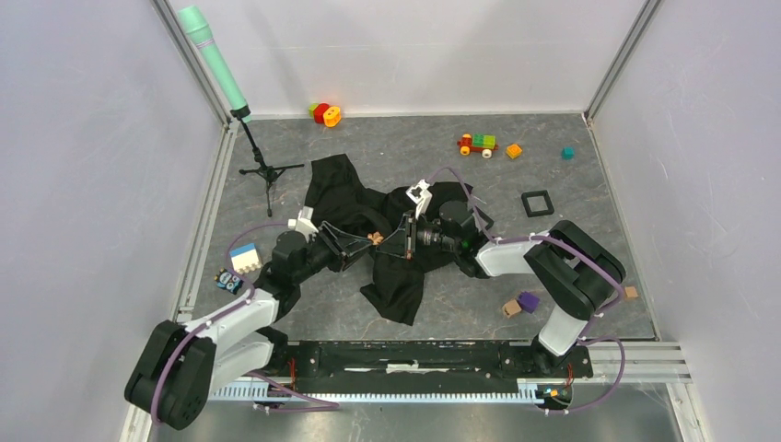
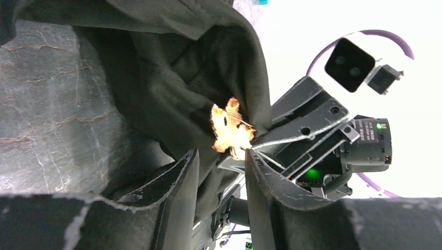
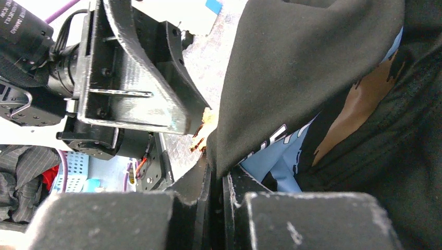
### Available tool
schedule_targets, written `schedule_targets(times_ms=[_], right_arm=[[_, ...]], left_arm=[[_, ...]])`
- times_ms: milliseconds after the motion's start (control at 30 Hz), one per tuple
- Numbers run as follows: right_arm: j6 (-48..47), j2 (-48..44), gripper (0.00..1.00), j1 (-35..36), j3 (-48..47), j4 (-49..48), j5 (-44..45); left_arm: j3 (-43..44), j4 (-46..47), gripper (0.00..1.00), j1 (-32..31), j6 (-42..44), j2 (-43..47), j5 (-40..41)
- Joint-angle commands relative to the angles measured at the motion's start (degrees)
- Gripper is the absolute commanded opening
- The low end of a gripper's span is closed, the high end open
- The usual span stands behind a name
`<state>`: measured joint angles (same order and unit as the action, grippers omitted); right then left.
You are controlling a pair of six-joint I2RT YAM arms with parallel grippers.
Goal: Remove the brooch from the garment
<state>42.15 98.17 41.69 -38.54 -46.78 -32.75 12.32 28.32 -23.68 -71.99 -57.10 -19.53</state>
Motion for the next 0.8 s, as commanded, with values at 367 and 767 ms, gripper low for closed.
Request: schedule_targets(times_ms=[367, 767], right_arm=[[-2.47, -2.28, 0.06, 1.2, 0.83, -2.43, 1.24], [-8.74, -3.08, 0.23, 1.64, -0.28, 6.73, 4.89]], left_arm=[[4.92, 0.61, 0.09, -0.45, 4.3, -0.87, 1.6], [16.37, -21.15, 0.02, -2.68, 19.79, -1.31, 2.11]])
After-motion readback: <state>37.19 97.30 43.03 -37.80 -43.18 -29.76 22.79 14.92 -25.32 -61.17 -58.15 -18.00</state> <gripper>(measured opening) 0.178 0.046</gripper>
